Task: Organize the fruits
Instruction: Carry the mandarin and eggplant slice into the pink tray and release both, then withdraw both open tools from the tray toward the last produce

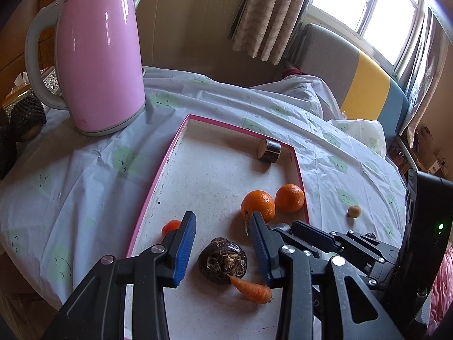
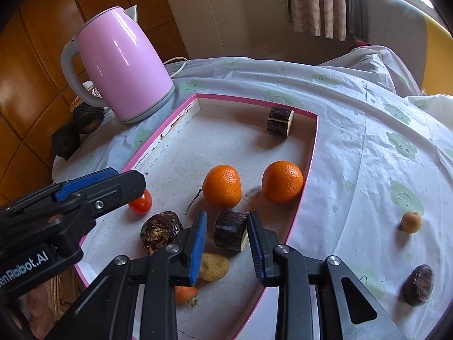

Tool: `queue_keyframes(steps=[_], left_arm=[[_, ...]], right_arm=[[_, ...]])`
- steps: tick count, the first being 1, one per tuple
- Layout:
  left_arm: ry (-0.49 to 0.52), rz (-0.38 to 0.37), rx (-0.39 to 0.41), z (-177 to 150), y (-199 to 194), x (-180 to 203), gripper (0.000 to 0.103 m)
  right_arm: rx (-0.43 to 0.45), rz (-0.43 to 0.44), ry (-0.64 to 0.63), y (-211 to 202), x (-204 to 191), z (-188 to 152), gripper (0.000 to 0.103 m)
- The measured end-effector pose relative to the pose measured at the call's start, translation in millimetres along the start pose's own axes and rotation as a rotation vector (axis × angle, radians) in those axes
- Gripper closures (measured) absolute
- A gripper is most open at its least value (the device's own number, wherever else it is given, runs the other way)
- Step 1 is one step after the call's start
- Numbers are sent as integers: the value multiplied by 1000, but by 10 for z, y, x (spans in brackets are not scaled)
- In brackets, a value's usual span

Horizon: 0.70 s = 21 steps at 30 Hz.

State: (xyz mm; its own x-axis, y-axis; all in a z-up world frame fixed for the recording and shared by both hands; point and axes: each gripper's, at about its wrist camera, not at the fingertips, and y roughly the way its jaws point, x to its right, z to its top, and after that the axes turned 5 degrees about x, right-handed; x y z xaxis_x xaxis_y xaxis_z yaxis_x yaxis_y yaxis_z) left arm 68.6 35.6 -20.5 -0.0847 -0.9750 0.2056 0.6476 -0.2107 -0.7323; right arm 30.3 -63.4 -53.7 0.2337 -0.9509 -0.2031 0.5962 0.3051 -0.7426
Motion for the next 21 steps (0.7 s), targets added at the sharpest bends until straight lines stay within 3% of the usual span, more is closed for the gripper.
queue_keyframes(steps=[21], left_arm=[[63,-30,19,-234,-215,228,63]], right_arm=[[99,-76,42,-523,159,-227,58]])
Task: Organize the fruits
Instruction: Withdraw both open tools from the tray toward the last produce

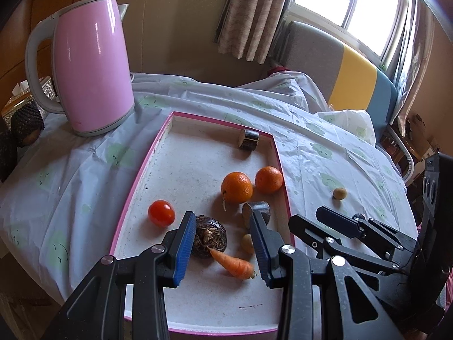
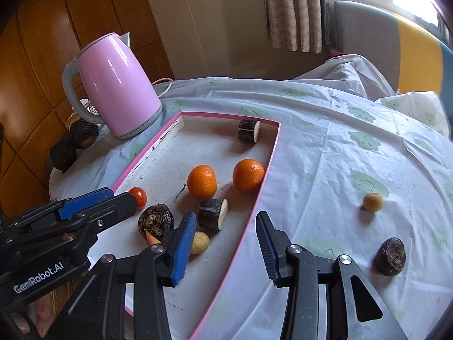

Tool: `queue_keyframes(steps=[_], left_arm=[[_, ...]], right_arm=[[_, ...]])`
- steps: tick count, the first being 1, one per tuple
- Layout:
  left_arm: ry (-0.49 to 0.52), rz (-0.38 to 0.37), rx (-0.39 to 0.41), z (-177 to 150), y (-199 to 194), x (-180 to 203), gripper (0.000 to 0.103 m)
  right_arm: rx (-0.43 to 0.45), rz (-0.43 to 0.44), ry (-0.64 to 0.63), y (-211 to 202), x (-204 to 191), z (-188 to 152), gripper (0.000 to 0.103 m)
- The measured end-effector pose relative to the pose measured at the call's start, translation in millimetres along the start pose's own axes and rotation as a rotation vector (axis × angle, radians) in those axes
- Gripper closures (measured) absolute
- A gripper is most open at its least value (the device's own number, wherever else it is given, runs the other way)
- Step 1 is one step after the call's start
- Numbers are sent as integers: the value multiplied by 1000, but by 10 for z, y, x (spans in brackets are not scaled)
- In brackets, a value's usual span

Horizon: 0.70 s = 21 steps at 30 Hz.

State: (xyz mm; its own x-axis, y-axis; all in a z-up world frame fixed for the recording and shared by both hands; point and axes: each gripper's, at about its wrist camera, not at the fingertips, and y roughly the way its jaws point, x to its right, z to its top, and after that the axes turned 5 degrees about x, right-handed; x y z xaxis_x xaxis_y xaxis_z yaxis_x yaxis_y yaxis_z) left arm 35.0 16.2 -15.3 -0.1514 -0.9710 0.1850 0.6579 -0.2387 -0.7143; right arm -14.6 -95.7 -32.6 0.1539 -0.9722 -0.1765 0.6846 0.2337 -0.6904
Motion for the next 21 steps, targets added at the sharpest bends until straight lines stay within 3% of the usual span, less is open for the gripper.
queue_keyframes(steps=[10,21], left_arm=[[76,-42,-12,-108,-25,302,63],[158,-71,-35,-167,43,598,63]], right_arm=[[22,-78,67,-232,349,-166,57],[39,-228,169,-442,959,-355,49]])
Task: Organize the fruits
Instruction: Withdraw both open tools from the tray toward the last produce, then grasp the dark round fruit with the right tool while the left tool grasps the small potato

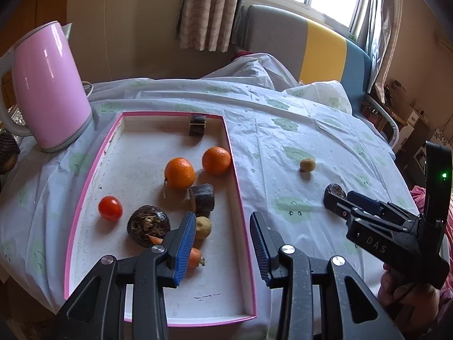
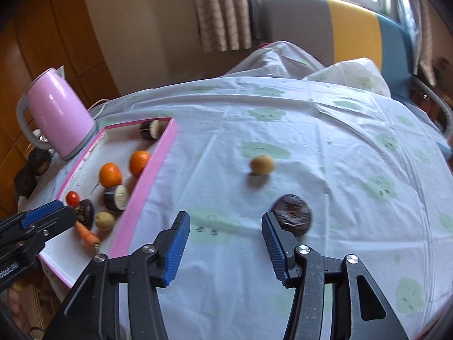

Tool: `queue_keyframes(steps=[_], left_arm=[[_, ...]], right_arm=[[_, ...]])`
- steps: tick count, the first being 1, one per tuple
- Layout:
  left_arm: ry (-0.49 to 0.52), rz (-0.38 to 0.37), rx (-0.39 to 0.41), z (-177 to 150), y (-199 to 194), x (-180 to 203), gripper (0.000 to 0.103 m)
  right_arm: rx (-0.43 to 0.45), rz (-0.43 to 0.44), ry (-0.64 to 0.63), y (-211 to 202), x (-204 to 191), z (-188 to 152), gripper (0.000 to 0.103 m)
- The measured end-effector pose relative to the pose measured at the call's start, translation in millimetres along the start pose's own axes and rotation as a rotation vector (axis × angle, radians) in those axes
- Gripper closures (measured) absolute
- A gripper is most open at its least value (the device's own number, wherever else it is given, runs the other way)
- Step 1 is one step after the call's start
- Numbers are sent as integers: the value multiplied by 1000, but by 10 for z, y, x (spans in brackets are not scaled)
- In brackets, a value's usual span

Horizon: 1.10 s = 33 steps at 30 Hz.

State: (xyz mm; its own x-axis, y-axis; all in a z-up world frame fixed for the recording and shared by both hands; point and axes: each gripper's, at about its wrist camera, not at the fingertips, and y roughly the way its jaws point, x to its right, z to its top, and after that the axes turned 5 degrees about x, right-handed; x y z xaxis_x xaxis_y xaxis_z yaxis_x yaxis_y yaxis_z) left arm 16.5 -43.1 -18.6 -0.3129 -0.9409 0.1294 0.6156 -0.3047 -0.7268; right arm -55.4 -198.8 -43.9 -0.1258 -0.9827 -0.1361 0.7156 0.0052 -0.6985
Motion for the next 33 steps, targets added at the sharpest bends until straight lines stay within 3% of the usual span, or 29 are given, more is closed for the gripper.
queue_keyframes(steps=[3,8,17,26,28,31,32,33], left_arm=[[19,-7,-7,6,37,68,63],[46,-17,-26,16,118,179,63],[82,-34,-64,43,297,352,63],[111,-48,-96,88,454,486,63],[115,-50,-104,95,492,513,63],[123,-52,-113,107,547,560,63],[124,-54,-117,113,566,575,63],[126,-55,-120,117,585,593,63]], right_arm=[[10,-40,12,-15,134,-10,42],[8,-72,45,-11,336,-47,38],[-17,-52,27,125,418,-113,25],[-25,-72,-8,303,458,-98,25],[-27,-75,-15,343,470,-91,29],[-38,-69,-33,402,466,-83,46],[-44,-71,-40,423,460,-87,56],[-42,-76,-49,431,455,-89,58]])
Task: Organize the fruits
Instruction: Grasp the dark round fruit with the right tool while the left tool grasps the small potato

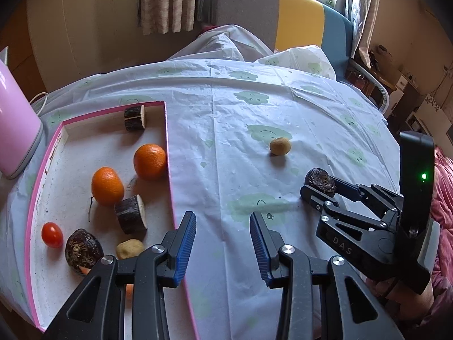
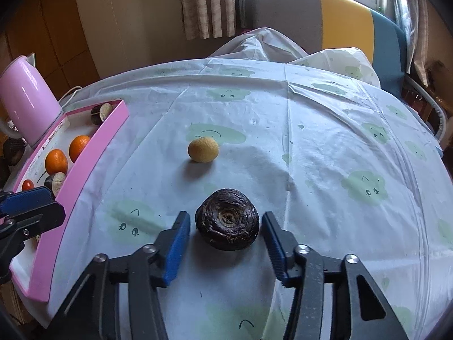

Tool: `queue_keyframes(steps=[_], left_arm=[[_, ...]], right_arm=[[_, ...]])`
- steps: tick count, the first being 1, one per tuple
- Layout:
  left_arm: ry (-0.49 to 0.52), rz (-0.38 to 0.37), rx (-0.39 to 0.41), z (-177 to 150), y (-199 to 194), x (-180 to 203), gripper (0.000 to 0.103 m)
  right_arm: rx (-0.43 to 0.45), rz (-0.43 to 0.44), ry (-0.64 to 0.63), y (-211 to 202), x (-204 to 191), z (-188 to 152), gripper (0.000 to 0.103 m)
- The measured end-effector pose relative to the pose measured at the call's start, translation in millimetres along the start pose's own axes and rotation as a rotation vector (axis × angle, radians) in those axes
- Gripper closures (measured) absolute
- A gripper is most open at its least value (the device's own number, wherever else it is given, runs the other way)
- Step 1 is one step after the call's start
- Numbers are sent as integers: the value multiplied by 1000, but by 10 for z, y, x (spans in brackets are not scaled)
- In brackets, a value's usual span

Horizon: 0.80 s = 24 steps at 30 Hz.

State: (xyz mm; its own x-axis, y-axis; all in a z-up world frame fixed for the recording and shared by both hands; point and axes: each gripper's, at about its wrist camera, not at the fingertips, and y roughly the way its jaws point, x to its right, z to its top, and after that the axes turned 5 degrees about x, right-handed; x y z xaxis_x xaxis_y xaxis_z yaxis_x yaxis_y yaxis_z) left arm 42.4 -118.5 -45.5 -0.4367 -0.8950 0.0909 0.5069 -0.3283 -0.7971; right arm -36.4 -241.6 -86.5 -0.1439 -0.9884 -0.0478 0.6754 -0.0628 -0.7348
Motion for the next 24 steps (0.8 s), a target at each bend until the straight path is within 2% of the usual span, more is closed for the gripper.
queue_keyframes(steps=[4,12,16,18,21,24], left_arm=[[13,-6,-12,41,81,64,63],[7,-46,-53,236,349,211,63],[-3,-80,-76,375,510,304,63],[1,-94,-80,444,580,369,57],[3,-120,-80,543,677,473,55],[12,-119,-84,623,780,566,55]], right_arm=[[12,-3,-15,-11,10,-8,58],[40,-100,29,-50,240,-37,59],[45,-99,52,-57,330,-44,59],[49,-91,61,-52,344,-48,59],[54,-85,63,-46,352,-50,59],[58,-76,62,-50,359,-61,59]])
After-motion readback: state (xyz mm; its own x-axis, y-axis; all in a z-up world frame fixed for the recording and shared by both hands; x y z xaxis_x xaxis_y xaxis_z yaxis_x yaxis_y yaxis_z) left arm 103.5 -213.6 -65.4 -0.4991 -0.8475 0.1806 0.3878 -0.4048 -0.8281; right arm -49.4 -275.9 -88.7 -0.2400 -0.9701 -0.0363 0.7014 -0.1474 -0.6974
